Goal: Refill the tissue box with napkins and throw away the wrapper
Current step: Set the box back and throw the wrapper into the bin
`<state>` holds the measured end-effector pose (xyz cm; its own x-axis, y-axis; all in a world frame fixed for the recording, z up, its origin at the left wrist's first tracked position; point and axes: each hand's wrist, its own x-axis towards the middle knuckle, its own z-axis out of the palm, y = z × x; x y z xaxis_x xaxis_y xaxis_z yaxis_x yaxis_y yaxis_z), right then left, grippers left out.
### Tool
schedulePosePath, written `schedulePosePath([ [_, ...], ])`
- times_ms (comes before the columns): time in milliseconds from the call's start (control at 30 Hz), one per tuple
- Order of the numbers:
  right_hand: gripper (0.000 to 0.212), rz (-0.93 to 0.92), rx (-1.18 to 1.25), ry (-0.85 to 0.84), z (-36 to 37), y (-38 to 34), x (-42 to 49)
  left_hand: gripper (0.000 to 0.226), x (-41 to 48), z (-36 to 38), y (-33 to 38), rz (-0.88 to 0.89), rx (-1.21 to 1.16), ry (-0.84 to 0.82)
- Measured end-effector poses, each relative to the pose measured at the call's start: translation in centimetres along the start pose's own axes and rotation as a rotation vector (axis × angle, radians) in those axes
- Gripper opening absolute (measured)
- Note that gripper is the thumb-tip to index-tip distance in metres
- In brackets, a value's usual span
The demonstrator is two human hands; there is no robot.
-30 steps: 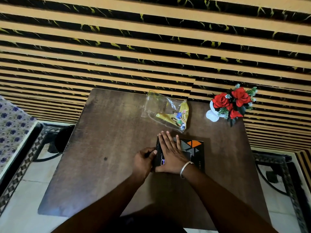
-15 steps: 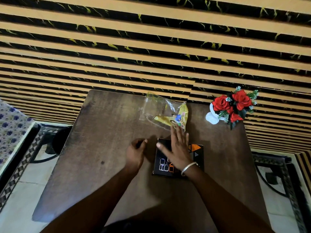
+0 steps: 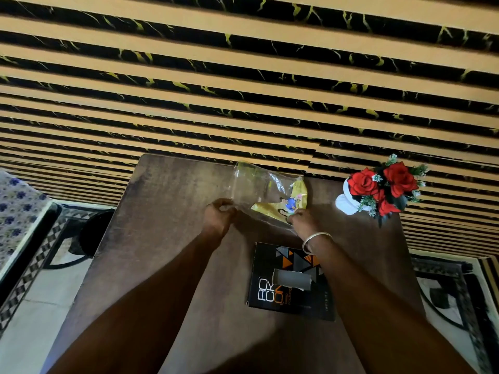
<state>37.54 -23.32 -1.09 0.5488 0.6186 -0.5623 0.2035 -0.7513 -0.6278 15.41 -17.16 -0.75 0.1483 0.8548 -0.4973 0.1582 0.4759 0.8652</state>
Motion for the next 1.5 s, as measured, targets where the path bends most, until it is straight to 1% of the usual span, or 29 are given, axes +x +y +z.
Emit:
schedulePosePath([
  [33, 0.012, 0.014, 0.017, -0.007, 0.3, -0.5, -0.2, 0.018, 0.5, -0.2, -0.1, 0.008, 0.003, 0.008],
  [67, 0.020, 0.018, 0.035, -0.010, 0.7, -0.7, -0.4, 0.011, 0.7, -0.5, 0.0, 0.020, 0.013, 0.021],
  [100, 0.025, 0.011, 0.053, -0.008, 1.1, -1.1, -0.6, 0.007, 1.0, -1.0, -0.2, 0.026, 0.018, 0.049],
  [133, 0.025, 0.004, 0.073, -0.020, 1.5, -1.6, -1.0, 0.005, 1.2, -1.7, -0.2, 0.021, 0.024, 0.088],
  [200, 0.016, -0.027, 0.108, -0.074, 2.7, -2.9, -1.7, 0.004, 1.8, -3.3, -0.3, 0.009, 0.028, 0.196],
  [233, 0.016, -0.055, 0.114, -0.104, 3.3, -3.7, -2.0, 0.005, 2.1, -4.3, -0.3, 0.010, 0.029, 0.249],
  [300, 0.023, -0.114, 0.124, -0.169, 4.9, -5.4, -2.6, 0.004, 2.8, -6.8, -0.6, 0.016, 0.037, 0.349],
  [367, 0.024, -0.175, 0.129, -0.242, 6.7, -7.1, -3.5, 0.005, 3.4, -9.5, -1.1, 0.005, 0.062, 0.465],
  [467, 0.028, -0.193, 0.132, -0.305, 8.9, -8.7, -4.2, 0.004, 3.5, -12.4, -1.0, -0.001, 0.075, 0.600],
  [567, 0.030, -0.223, 0.101, -0.354, 10.6, -9.5, -4.9, 0.005, 3.1, -13.7, -0.6, -0.003, 0.051, 0.687],
  [633, 0.039, -0.250, 0.085, -0.368, 11.5, -9.6, -5.0, 0.006, 2.8, -14.3, -0.7, -0.001, 0.045, 0.720],
  [733, 0.039, -0.225, 0.069, -0.406, 11.9, -9.7, -5.4, 0.009, 3.0, -15.1, -1.4, -0.018, 0.052, 0.695],
  [767, 0.042, -0.211, 0.074, -0.401, 11.8, -9.4, -5.4, 0.013, 3.1, -15.3, -1.7, -0.020, 0.026, 0.679],
  [833, 0.048, -0.175, 0.076, -0.372, 10.9, -9.1, -5.9, 0.034, 3.0, -15.5, -1.9, -0.030, -0.018, 0.677],
  [900, 0.055, -0.160, 0.079, -0.314, 9.5, -8.3, -6.3, 0.058, 2.2, -14.8, -1.9, -0.063, 0.109, 0.757],
  [933, 0.056, -0.160, 0.080, -0.280, 8.4, -7.8, -6.6, 0.065, 1.2, -13.9, -1.6, -0.047, 0.193, 0.814],
  [967, 0.057, -0.177, 0.075, -0.243, 7.4, -7.0, -6.5, 0.067, 0.1, -13.0, -1.6, 0.007, 0.257, 0.858],
  [1000, 0.057, -0.187, 0.053, -0.192, 6.3, -6.1, -6.4, 0.069, -1.0, -11.9, -1.7, 0.082, 0.310, 0.867],
  [1033, 0.058, -0.194, 0.022, -0.118, 4.8, -5.2, -6.5, 0.068, -2.2, -10.7, -2.2, 0.162, 0.353, 0.832],
  [1100, 0.064, -0.184, -0.024, 0.036, 2.4, -2.5, -6.1, 0.056, -4.3, -7.9, -3.4, 0.242, 0.350, 0.618],
  [1200, 0.078, -0.132, -0.048, 0.229, -0.6, 2.3, -5.0, 0.047, -7.4, -3.2, -4.0, 0.268, 0.340, 0.287],
  [1267, 0.080, -0.067, -0.052, 0.319, -2.0, 4.5, -5.8, 0.048, -9.3, -0.5, -4.4, 0.288, 0.352, 0.128],
  [1367, 0.067, 0.024, -0.046, 0.393, -3.2, 6.3, -9.2, 0.052, -11.7, 2.3, -4.6, 0.194, 0.302, -0.054],
  [1433, 0.051, -0.009, -0.024, 0.353, -3.3, 7.8, -10.7, 0.044, -13.0, 3.7, -5.2, 0.194, 0.308, -0.115],
  [1500, 0.036, -0.035, 0.032, 0.340, -2.8, 9.2, -11.3, 0.037, -14.0, 4.5, -6.1, 0.202, 0.312, -0.131],
])
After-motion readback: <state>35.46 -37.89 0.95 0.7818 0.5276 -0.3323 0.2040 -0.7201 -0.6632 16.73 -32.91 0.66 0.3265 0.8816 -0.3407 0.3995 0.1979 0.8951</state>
